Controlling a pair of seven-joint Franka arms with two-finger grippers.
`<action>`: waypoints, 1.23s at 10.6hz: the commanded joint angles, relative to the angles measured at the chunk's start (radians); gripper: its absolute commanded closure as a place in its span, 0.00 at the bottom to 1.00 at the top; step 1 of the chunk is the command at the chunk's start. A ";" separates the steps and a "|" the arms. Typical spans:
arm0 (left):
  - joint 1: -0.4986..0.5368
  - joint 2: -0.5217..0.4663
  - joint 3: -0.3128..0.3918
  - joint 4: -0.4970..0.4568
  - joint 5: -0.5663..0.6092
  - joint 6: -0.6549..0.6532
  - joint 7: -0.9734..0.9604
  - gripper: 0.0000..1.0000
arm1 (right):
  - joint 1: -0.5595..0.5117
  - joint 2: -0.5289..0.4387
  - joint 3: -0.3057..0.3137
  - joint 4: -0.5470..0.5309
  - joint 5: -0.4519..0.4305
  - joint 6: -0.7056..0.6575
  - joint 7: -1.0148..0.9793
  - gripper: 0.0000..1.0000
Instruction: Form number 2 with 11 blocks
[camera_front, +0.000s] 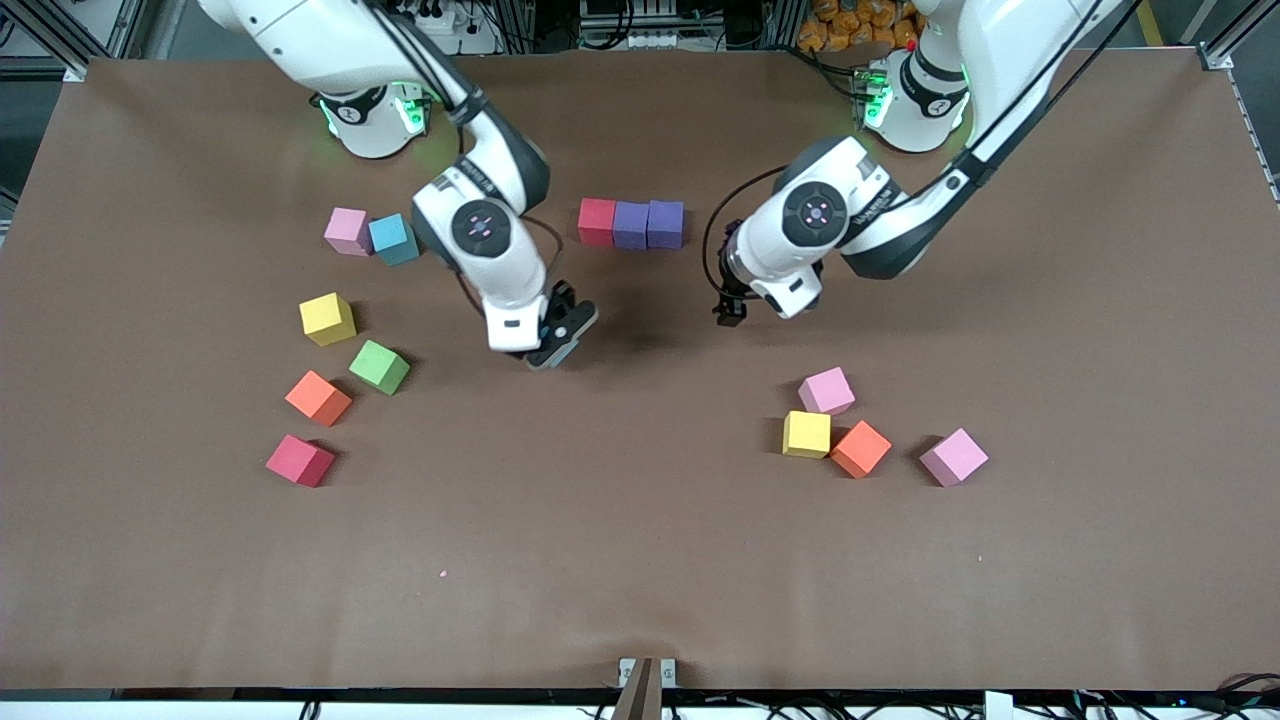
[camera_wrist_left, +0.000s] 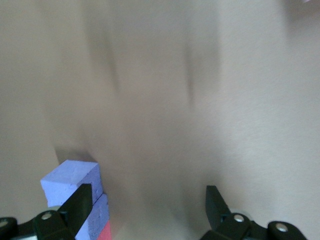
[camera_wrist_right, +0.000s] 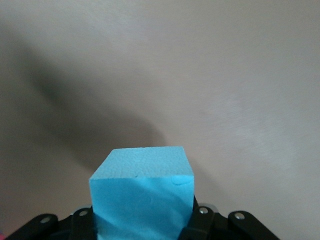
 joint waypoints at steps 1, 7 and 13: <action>0.065 0.005 -0.007 0.041 -0.007 -0.076 0.169 0.00 | 0.109 0.006 0.000 0.041 -0.004 -0.021 0.322 0.66; 0.090 0.060 0.077 0.139 0.003 -0.119 0.736 0.00 | 0.271 0.121 -0.003 0.192 -0.002 -0.021 0.890 0.66; 0.081 0.094 0.111 0.160 0.202 -0.141 1.040 0.00 | 0.341 0.161 -0.006 0.203 -0.012 -0.064 1.055 0.67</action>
